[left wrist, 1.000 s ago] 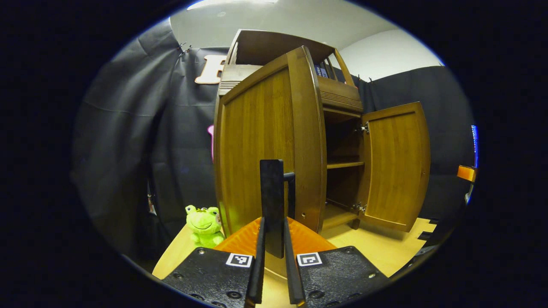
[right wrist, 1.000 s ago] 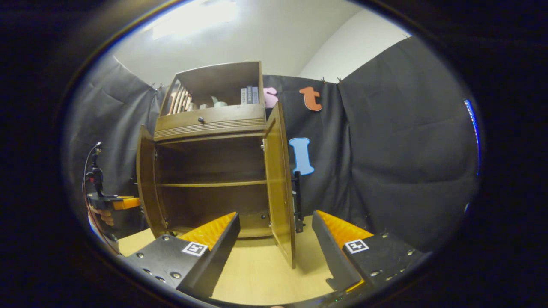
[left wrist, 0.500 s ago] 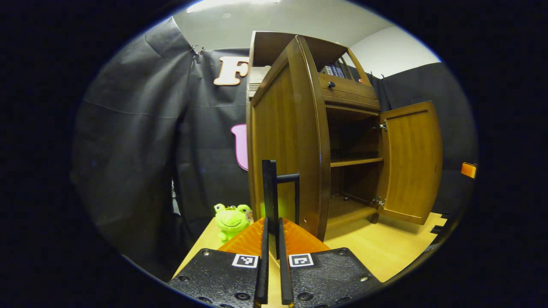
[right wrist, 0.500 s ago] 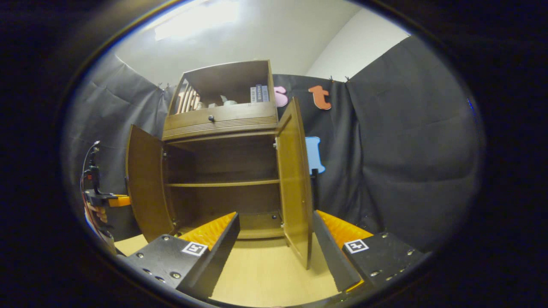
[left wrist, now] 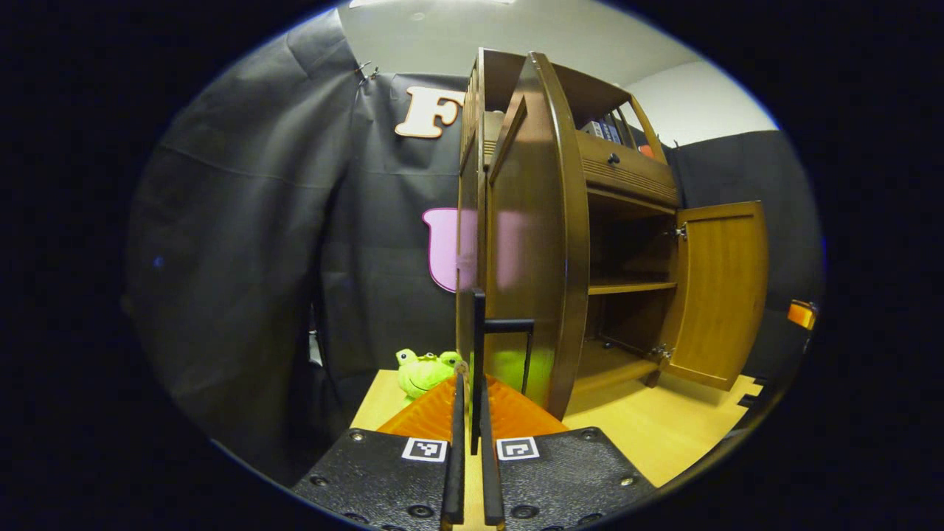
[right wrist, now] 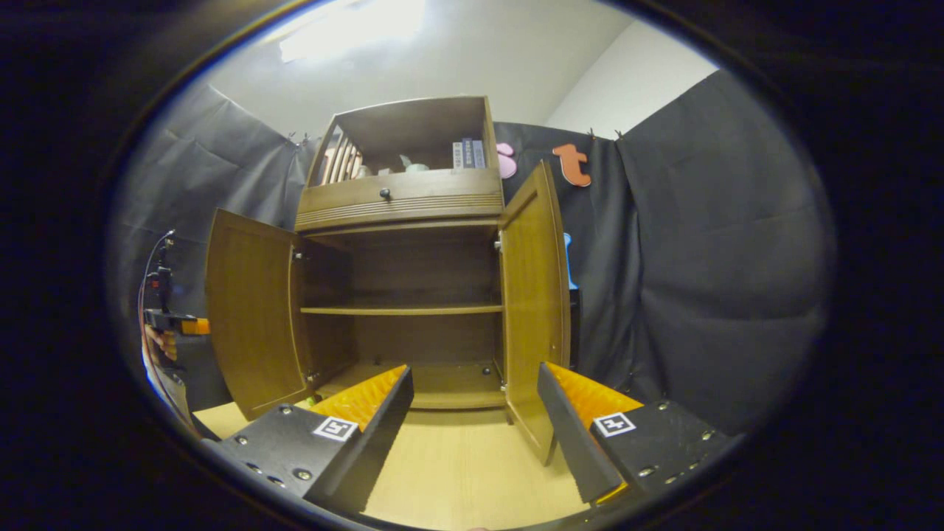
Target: Open the right door of the double-door shoe cabinet with the right hand, and open the left door with the left hand.
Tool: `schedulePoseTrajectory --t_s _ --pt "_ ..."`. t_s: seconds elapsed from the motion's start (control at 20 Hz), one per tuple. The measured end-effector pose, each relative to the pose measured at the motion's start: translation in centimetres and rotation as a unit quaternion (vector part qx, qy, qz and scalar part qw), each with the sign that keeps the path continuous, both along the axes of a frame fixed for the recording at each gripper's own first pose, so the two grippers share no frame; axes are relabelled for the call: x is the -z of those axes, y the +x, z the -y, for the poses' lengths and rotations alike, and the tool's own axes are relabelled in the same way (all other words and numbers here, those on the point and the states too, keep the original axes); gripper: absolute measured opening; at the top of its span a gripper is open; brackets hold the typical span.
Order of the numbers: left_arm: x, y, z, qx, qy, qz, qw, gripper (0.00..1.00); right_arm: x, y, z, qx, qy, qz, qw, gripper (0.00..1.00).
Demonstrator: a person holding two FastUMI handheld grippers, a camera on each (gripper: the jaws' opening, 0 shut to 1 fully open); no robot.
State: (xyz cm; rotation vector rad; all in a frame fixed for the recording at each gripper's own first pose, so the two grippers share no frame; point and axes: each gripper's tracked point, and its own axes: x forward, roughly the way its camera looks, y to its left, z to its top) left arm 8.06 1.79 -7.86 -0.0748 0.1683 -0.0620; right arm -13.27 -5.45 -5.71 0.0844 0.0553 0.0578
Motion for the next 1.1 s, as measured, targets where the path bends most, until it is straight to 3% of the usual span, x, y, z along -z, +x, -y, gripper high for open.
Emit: schedulePoseTrajectory --t_s 0.2,0.4,0.45,0.5,0.65,0.8,0.85,0.9,0.95,1.1 --pt "0.3 0.0 -0.1 0.007 0.002 0.001 1.000 0.13 -0.2 0.3 -0.6 -0.004 0.008 0.001 1.000 1.00" --pt "-0.2 -0.8 -1.3 -0.029 0.020 0.002 0.999 0.22 -0.2 0.2 -1.0 -0.008 0.007 -0.002 1.000 1.00" --pt "-0.5 -1.3 -1.4 -0.037 0.028 0.007 0.999 0.37 -0.1 0.3 -1.1 -0.009 0.004 -0.003 1.000 1.00" --pt "-0.9 -1.7 -1.3 -0.041 0.032 0.012 0.999 0.45 0.0 0.2 -1.1 -0.011 0.001 -0.005 1.000 1.00" --pt "-1.3 -3.1 -1.3 -0.058 0.027 0.010 0.998 0.49 -0.1 0.0 -1.0 -0.009 -0.002 -0.006 1.000 1.00" --pt "-2.3 -4.5 -2.1 -0.111 0.014 0.023 0.993 0.67 -0.4 -0.3 -0.8 -0.006 0.003 -0.001 1.000 1.00" --pt "-2.7 -5.0 -1.9 -0.125 0.006 0.033 0.992 0.68 -0.5 -0.4 -0.8 -0.006 0.005 -0.001 1.000 1.00" --pt "-2.9 -5.5 -1.3 -0.121 0.011 0.034 0.992 0.76 -0.4 -0.4 -0.8 -0.006 0.005 -0.002 1.000 1.00" --pt "-3.4 -6.0 -0.9 -0.121 0.014 0.039 0.992 0.72 -0.4 -0.5 -0.8 -0.005 0.005 -0.003 1.000 1.00" --pt "-6.3 -7.5 0.2 -0.125 0.018 0.074 0.989 0.84 -0.9 -0.7 -1.3 -0.008 0.007 0.002 1.000 1.00"
